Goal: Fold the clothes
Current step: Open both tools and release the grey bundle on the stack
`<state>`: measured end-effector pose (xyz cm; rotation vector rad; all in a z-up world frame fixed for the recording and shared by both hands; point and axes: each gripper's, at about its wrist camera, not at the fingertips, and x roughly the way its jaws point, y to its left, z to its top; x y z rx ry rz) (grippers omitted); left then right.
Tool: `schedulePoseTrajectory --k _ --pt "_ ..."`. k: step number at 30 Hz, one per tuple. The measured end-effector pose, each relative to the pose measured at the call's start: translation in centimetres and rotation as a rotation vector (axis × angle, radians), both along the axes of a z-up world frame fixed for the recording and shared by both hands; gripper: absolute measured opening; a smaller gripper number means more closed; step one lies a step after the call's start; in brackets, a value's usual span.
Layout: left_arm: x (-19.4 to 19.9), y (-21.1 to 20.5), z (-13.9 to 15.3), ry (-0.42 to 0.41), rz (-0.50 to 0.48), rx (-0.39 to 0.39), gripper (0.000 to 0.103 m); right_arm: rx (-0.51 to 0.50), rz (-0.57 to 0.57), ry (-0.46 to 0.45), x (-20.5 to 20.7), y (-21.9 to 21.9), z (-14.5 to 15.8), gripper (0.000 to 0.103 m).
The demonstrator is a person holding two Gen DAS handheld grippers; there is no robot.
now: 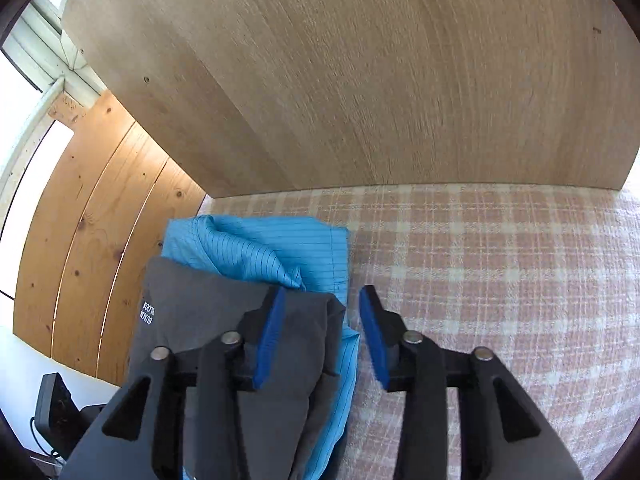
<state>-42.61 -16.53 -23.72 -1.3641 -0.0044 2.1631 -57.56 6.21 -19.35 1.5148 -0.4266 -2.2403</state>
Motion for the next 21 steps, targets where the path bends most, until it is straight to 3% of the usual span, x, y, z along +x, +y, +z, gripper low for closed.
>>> schedulePoseTrajectory --k 3,5,6,8,11,14,18,21 --pt "0.0 -1.0 0.5 0.000 0.050 0.045 0.034 0.052 0.059 -0.087 0.1 -1.5 -2.5 0.051" --pt "0.1 -1.3 0.7 0.010 0.062 0.044 0.034 0.025 0.069 -0.072 0.2 -2.3 -2.7 0.037" --pt "0.2 -1.3 0.5 0.005 0.057 0.037 0.034 0.031 0.076 -0.043 0.3 -2.9 -2.3 0.016" --pt "0.4 -1.3 -0.2 0.002 0.053 0.028 0.036 0.060 0.092 0.030 0.6 -4.1 -1.3 0.016" --pt "0.8 -1.4 -1.3 0.008 0.055 0.022 0.036 0.189 0.075 0.066 0.4 -4.3 -0.4 0.016" --pt "1.2 -1.6 0.3 0.017 0.094 0.010 0.036 0.273 0.004 0.109 1.6 -3.3 1.5 0.017" --pt "2.3 -3.8 4.2 0.063 0.217 0.005 0.042 0.223 -0.040 0.182 7.2 -2.1 5.1 0.040" --pt "3.8 -5.1 7.1 0.132 0.307 -0.030 0.046 0.237 -0.023 0.273 13.6 -3.4 7.2 0.049"
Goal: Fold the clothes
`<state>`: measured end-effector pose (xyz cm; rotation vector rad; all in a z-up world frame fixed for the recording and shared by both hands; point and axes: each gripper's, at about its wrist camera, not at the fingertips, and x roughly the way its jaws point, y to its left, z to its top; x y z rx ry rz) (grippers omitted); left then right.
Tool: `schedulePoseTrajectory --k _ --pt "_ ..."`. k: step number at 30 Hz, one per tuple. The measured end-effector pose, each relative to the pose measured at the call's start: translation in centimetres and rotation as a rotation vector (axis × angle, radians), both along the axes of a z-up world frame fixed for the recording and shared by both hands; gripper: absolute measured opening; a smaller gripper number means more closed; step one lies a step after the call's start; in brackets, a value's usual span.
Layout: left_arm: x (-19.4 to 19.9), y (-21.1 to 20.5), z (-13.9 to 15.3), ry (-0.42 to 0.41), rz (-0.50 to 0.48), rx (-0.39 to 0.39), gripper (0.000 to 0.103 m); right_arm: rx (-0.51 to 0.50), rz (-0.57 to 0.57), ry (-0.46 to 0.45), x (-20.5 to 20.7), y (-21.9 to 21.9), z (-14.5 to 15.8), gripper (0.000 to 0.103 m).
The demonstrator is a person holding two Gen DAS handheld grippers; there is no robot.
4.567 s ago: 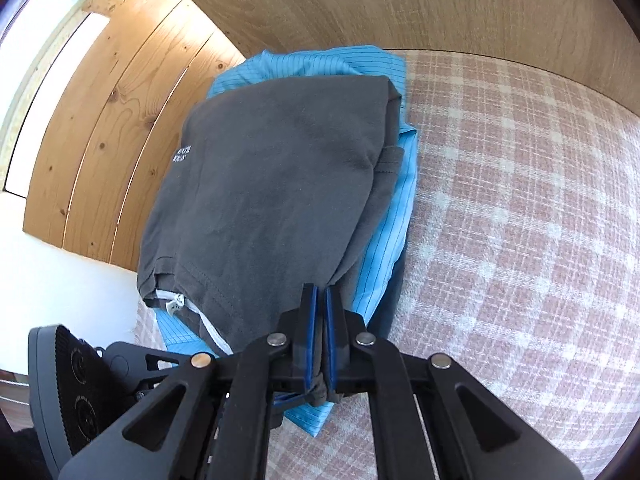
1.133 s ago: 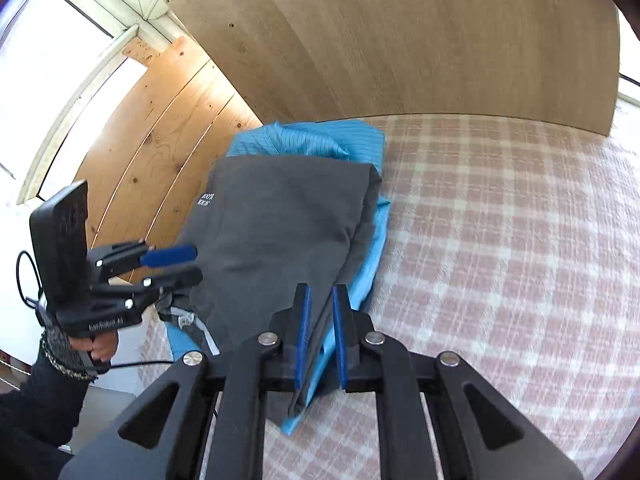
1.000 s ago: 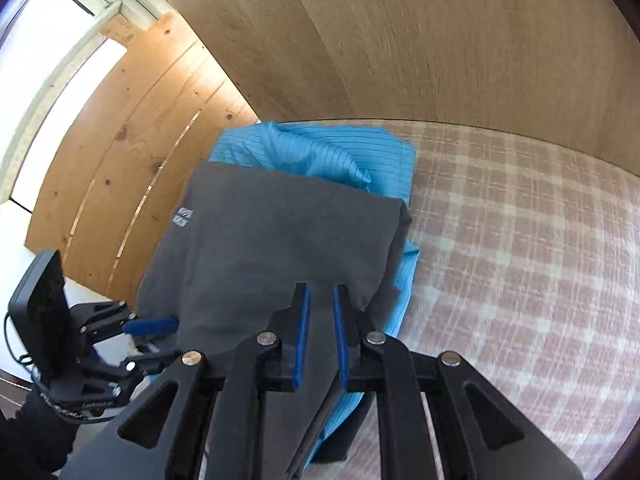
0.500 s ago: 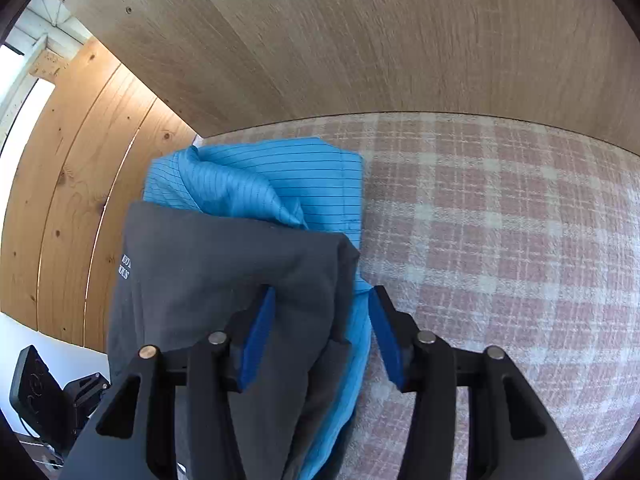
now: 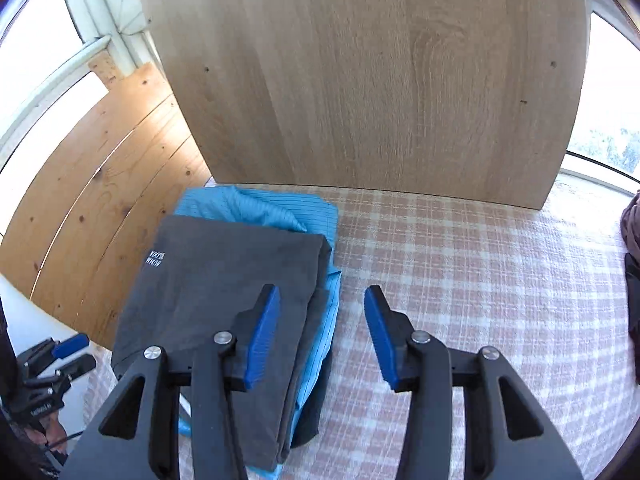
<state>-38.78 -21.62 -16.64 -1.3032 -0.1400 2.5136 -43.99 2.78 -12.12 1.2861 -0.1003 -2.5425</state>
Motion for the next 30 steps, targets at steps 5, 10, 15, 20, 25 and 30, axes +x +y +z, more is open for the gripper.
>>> schedulePoseTrajectory --k 5,10,15,20,25,30 --pt "3.9 -0.2 3.2 0.082 0.048 -0.081 0.062 0.089 0.068 0.044 8.7 -0.8 2.4 0.053" --pt "8.1 1.7 5.5 0.145 0.058 -0.147 0.067 0.062 0.007 0.047 14.4 0.0 3.5 0.053" --pt "10.7 2.2 7.2 0.148 0.088 -0.053 0.069 0.104 -0.037 0.060 17.0 1.1 5.0 0.054" --pt "14.3 1.1 9.4 0.157 0.170 -0.060 0.070 0.075 -0.059 0.076 19.8 2.7 6.2 0.054" --pt "18.6 2.1 10.8 0.175 0.230 -0.069 0.073 0.096 -0.050 0.079 23.2 3.8 7.0 0.054" --pt "22.5 5.0 11.6 0.184 0.242 -0.078 0.076 0.108 -0.071 0.121 27.3 5.8 8.4 0.054"
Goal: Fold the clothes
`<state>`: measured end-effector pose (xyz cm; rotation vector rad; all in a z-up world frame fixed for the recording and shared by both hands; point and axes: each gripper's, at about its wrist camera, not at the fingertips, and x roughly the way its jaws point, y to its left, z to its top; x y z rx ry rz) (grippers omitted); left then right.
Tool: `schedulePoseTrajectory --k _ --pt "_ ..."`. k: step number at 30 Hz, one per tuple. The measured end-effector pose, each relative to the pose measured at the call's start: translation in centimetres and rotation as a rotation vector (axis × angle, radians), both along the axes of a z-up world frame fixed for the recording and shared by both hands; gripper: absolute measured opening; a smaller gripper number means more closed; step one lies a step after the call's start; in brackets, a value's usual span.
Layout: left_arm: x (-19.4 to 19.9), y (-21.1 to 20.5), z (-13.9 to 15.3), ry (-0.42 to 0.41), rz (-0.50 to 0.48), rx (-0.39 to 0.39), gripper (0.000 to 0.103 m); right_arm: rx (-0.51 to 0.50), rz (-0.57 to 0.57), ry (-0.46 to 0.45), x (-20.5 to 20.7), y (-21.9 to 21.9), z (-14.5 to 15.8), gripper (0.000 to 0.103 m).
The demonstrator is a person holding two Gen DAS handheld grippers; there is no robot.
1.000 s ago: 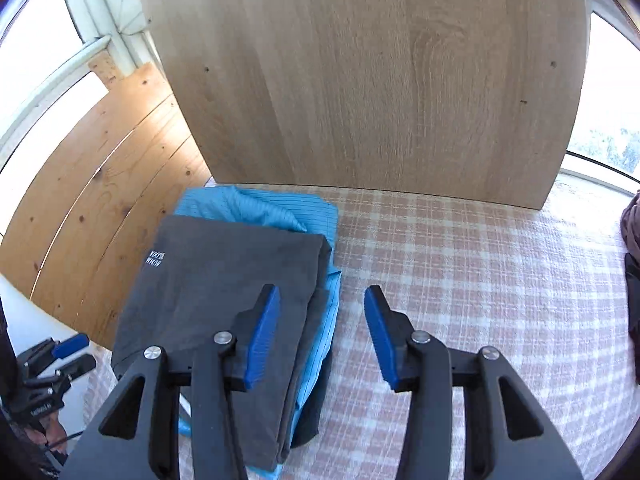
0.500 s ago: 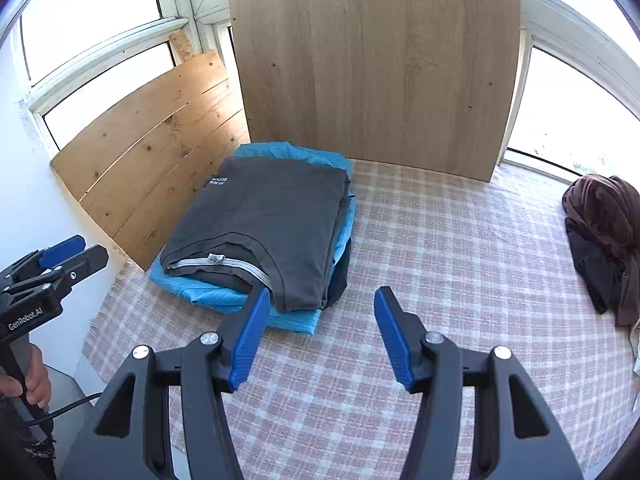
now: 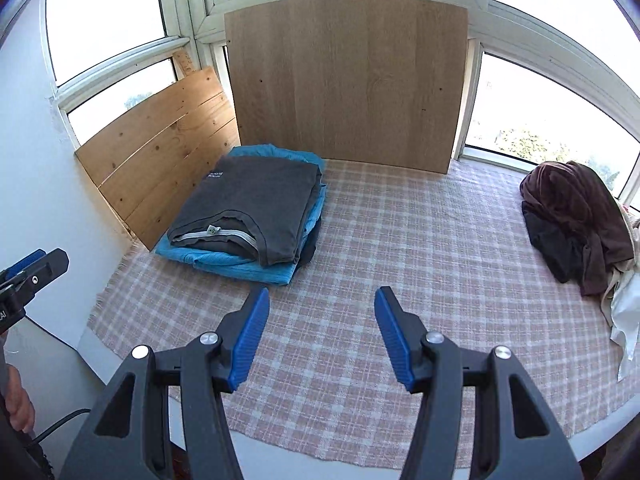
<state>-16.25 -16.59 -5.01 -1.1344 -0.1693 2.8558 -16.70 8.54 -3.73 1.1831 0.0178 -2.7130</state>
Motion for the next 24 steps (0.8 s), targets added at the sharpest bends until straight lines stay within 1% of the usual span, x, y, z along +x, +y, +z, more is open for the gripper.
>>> schedulePoseTrajectory --k 1,5,9,14,19,24 --pt "0.8 0.6 0.2 0.003 0.001 -0.006 0.076 0.003 0.002 0.005 0.7 0.4 0.2 0.054" --pt "3.5 2.8 0.4 -0.015 -0.050 0.052 0.077 0.005 0.011 0.016 3.2 1.8 0.4 0.054" --pt "5.7 4.3 0.6 -0.028 -0.070 0.082 0.077 -0.001 0.021 0.003 4.6 2.9 0.1 0.054" --pt "7.4 5.7 1.1 -0.014 -0.077 0.017 0.077 0.008 0.030 -0.006 5.6 3.3 -0.3 0.054" --pt "8.4 5.5 1.5 -0.012 -0.066 0.014 0.077 0.036 0.034 0.014 6.4 3.0 -0.3 0.054" --pt "8.9 5.6 1.6 -0.007 -0.026 -0.056 0.079 0.030 0.037 0.001 6.5 2.8 -0.6 0.054"
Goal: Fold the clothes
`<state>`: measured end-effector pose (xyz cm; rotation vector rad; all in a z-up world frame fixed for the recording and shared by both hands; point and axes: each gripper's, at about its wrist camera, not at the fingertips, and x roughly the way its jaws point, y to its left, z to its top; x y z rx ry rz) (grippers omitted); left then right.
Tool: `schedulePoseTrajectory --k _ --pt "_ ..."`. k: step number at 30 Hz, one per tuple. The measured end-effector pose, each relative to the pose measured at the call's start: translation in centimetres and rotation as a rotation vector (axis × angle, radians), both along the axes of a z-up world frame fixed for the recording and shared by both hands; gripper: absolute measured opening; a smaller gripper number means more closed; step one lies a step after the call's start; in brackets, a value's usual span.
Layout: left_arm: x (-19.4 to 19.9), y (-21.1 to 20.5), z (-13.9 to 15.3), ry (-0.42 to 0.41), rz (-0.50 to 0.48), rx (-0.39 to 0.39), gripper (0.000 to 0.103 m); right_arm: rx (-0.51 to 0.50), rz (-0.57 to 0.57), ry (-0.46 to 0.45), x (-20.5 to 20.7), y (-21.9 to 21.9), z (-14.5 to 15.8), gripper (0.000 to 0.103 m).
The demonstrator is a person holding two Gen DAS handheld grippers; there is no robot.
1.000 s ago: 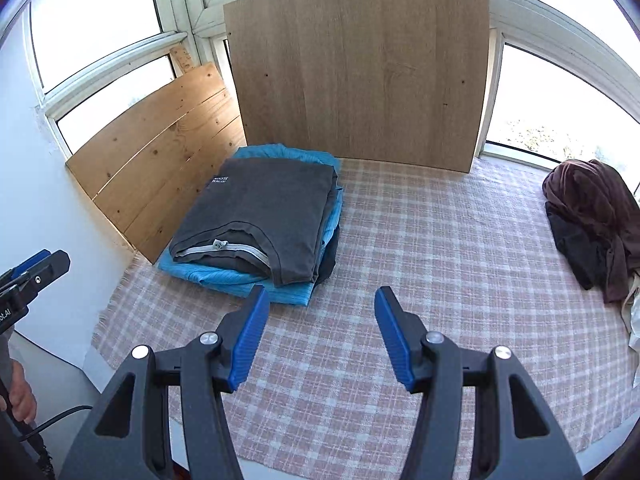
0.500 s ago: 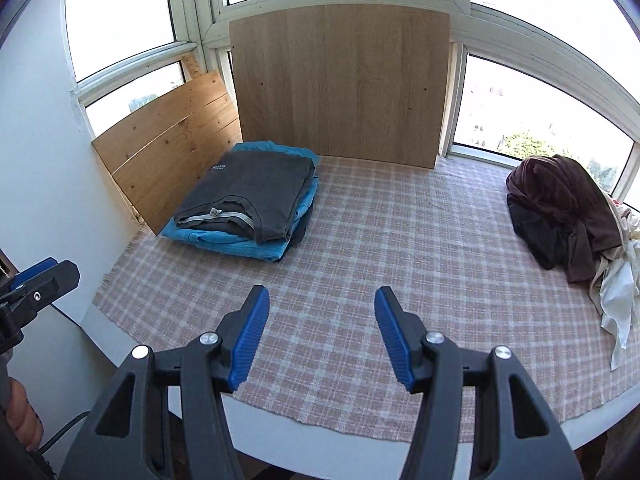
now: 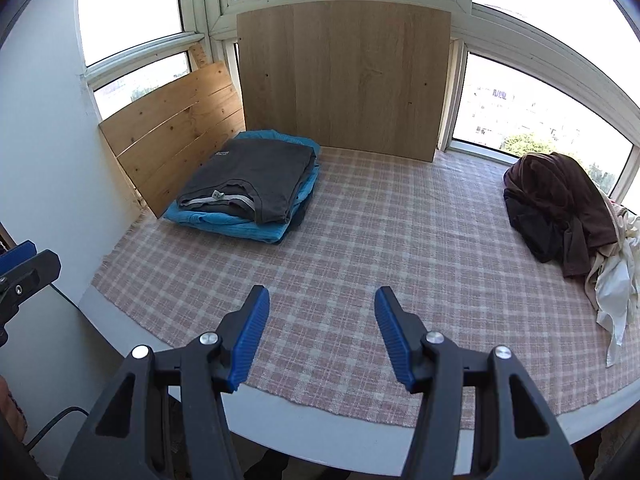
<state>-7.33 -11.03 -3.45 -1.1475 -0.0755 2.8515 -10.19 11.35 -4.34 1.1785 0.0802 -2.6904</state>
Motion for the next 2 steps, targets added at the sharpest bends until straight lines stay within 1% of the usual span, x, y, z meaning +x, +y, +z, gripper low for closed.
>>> schedulePoseTrajectory --k 2 --pt "0.05 0.04 -0.05 -0.007 -0.004 -0.006 0.079 0.004 0.002 -0.003 0.09 -0.09 -0.11 0.054"
